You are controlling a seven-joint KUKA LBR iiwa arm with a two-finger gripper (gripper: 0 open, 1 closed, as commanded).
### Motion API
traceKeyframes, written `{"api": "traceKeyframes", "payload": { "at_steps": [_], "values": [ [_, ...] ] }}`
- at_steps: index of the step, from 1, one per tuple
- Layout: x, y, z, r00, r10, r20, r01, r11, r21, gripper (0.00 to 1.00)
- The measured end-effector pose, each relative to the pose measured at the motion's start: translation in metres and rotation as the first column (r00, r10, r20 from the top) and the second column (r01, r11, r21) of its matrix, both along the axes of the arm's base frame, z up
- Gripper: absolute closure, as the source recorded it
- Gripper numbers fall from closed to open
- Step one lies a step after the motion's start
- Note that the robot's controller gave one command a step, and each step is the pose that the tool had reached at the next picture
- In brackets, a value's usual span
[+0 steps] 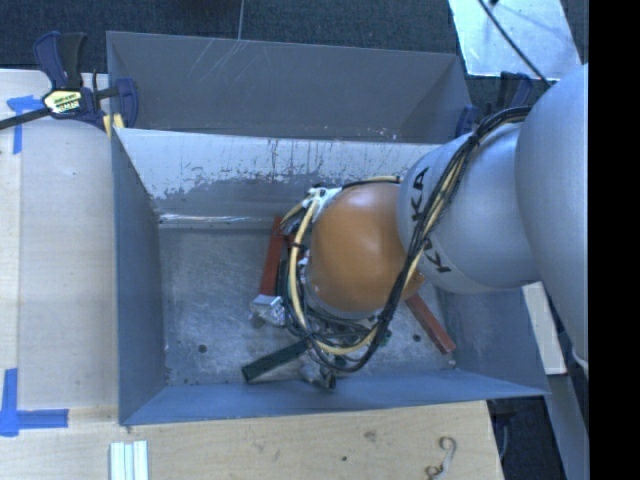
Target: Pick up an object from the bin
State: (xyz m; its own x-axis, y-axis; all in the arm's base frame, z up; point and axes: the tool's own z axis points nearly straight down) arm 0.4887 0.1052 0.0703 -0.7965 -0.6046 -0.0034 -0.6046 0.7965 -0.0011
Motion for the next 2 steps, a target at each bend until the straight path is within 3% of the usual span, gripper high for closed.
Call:
{"api": "traceKeyframes", "payload": {
  "at_steps": [1, 2],
  "values": [
    [0.0010, -0.0001, 0.0003, 1.000, -0.005, 0.001, 0.005, 1.000, 0.001, 0.00],
    [0.0019, 0.0001, 0.0015, 1.000, -0.007, 0.003, 0.007, 1.000, 0.002, 1.00]
  ]
}}
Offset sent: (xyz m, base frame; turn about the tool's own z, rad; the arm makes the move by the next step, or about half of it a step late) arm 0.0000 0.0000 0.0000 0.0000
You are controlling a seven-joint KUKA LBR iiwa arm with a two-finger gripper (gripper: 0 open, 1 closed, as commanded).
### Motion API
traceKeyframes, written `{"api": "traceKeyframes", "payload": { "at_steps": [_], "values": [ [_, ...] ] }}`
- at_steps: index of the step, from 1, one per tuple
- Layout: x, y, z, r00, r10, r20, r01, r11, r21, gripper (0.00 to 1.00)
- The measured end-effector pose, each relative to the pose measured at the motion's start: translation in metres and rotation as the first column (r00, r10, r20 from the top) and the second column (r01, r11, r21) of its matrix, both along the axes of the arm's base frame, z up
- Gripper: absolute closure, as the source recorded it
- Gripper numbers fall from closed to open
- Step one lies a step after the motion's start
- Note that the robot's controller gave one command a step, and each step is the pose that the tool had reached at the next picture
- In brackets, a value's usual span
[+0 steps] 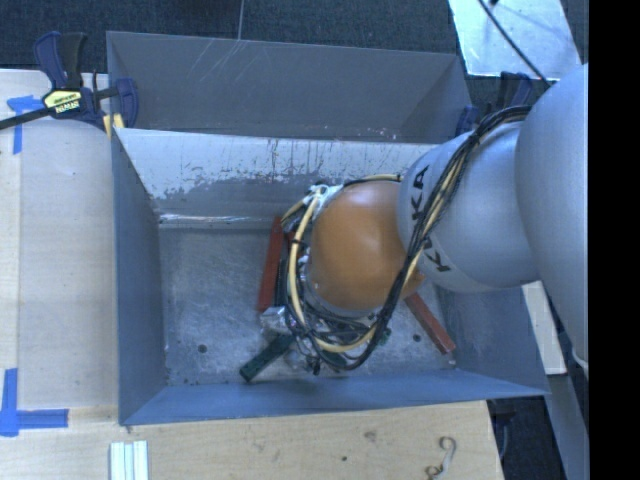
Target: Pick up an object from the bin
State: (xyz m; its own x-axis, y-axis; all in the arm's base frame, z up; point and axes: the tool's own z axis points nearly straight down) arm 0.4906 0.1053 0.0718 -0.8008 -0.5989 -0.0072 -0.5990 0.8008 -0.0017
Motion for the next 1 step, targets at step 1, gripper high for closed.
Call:
{"api": "traceKeyframes", "payload": {
  "at_steps": [1],
  "values": [
    [0.0010, 0.0002, 0.0157, 1.000, -0.006, -0.002, 0.006, 1.000, -0.001, 1.00]
  ]
}}
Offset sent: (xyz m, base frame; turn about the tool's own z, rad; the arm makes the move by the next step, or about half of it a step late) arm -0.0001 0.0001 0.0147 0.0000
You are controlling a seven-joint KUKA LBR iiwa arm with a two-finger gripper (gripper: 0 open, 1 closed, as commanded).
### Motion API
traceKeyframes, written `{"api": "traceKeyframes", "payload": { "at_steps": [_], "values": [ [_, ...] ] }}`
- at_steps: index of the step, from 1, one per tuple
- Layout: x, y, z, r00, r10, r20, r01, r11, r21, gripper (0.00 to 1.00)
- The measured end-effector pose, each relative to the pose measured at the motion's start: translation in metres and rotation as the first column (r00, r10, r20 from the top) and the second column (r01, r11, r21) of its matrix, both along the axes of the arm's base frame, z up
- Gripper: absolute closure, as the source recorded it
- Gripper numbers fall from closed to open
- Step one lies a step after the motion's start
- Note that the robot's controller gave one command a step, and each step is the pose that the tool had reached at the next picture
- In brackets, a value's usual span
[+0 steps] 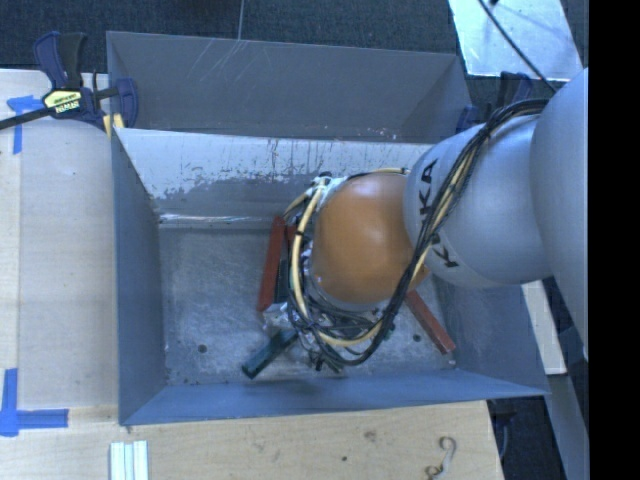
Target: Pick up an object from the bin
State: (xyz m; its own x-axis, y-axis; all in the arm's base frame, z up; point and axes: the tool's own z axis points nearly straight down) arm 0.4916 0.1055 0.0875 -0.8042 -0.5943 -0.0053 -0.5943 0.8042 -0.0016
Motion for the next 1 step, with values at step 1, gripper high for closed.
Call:
{"api": "traceKeyframes", "payload": {
  "at_steps": [1],
  "values": [
    [0.0013, 0.0001, 0.0227, 1.000, -0.006, 0.001, 0.006, 1.000, 0.000, 1.00]
  ]
}}
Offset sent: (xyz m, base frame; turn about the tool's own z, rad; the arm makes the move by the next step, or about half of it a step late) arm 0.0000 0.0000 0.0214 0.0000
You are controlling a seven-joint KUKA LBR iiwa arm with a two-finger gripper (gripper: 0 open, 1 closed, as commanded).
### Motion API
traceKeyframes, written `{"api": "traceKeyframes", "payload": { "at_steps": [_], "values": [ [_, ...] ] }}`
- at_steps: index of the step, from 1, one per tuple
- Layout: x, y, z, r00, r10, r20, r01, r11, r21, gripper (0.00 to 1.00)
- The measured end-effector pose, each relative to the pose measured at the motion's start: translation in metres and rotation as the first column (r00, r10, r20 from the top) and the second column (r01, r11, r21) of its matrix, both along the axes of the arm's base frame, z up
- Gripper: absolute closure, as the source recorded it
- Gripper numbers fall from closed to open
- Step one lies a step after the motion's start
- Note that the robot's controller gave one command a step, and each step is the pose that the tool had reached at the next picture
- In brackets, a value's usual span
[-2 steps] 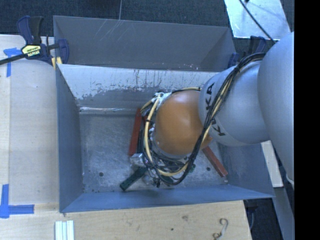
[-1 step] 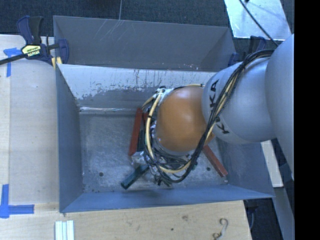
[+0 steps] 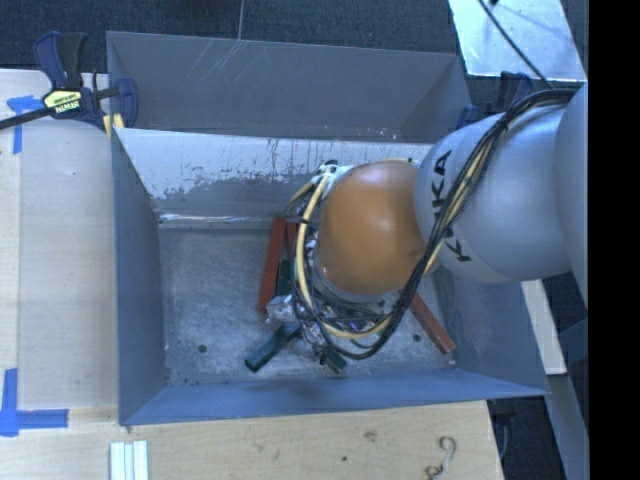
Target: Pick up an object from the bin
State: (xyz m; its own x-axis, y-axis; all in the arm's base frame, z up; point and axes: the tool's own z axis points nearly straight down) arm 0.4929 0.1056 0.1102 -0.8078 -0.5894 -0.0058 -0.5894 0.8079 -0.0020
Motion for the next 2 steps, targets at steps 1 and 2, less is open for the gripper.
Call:
{"api": "traceKeyframes", "payload": {
  "at_steps": [1, 2],
  "values": [
    [0.0010, 0.0001, 0.0194, 1.000, -0.006, -0.002, 0.006, 1.000, 0.000, 1.00],
    [0.0021, 0.0002, 0.0252, 1.000, -0.011, 0.000, 0.011, 1.000, 0.001, 1.00]
  ]
}}
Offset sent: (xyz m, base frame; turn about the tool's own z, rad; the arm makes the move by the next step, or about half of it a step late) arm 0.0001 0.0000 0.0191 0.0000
